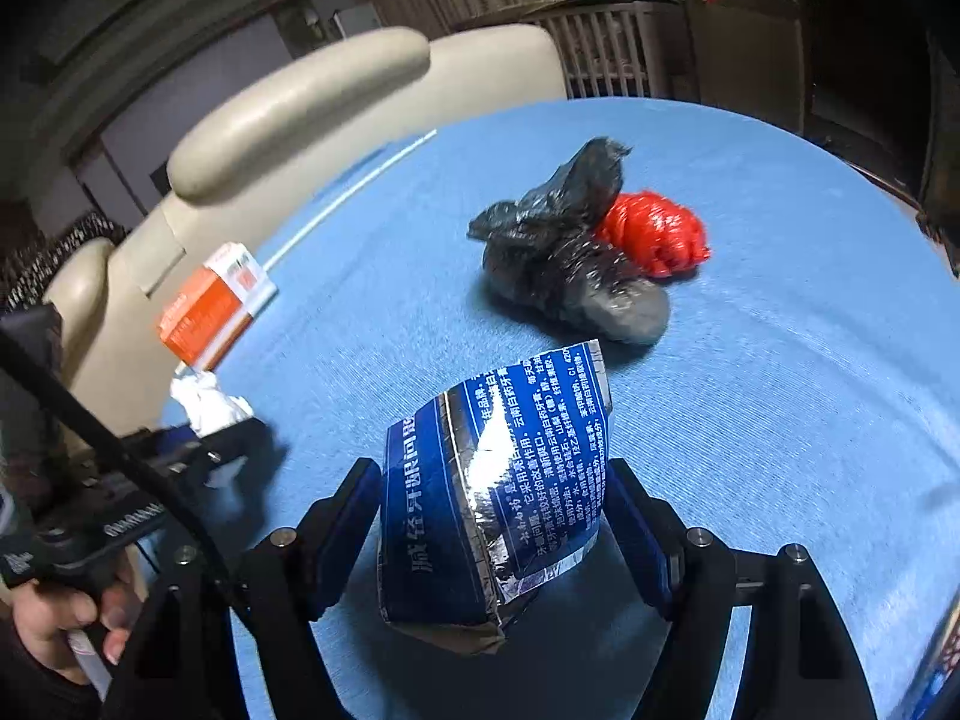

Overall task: Collect trash
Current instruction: 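Hold the tissue in the left tool while the right holds the crushed blue box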

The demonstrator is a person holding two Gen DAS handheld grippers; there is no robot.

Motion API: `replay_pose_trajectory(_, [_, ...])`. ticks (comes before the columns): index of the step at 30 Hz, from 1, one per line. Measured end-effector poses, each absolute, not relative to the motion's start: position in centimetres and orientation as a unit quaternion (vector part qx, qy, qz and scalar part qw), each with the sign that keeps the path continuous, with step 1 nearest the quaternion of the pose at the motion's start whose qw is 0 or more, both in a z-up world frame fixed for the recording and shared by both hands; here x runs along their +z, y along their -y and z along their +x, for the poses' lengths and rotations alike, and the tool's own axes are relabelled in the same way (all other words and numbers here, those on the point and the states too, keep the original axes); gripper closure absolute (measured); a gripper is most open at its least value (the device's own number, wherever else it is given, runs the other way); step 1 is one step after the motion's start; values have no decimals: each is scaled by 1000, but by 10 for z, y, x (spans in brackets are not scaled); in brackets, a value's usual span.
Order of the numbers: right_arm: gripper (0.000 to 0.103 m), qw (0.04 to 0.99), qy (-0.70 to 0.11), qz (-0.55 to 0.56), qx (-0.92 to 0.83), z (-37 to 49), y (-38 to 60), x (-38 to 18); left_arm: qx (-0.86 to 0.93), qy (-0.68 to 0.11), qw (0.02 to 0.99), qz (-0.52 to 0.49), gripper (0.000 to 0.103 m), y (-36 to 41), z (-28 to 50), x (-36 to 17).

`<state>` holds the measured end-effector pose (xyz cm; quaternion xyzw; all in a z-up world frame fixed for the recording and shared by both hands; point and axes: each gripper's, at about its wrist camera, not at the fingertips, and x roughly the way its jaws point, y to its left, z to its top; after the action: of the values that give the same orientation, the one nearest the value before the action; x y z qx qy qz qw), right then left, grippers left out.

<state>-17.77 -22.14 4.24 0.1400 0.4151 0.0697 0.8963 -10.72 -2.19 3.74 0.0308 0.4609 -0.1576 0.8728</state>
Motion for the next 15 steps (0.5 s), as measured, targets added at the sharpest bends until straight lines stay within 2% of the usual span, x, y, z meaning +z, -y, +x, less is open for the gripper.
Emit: replay_pose_trajectory(15, [26, 909, -376, 166, 69, -220, 237, 69, -176, -442, 877, 58, 66, 49, -132, 53])
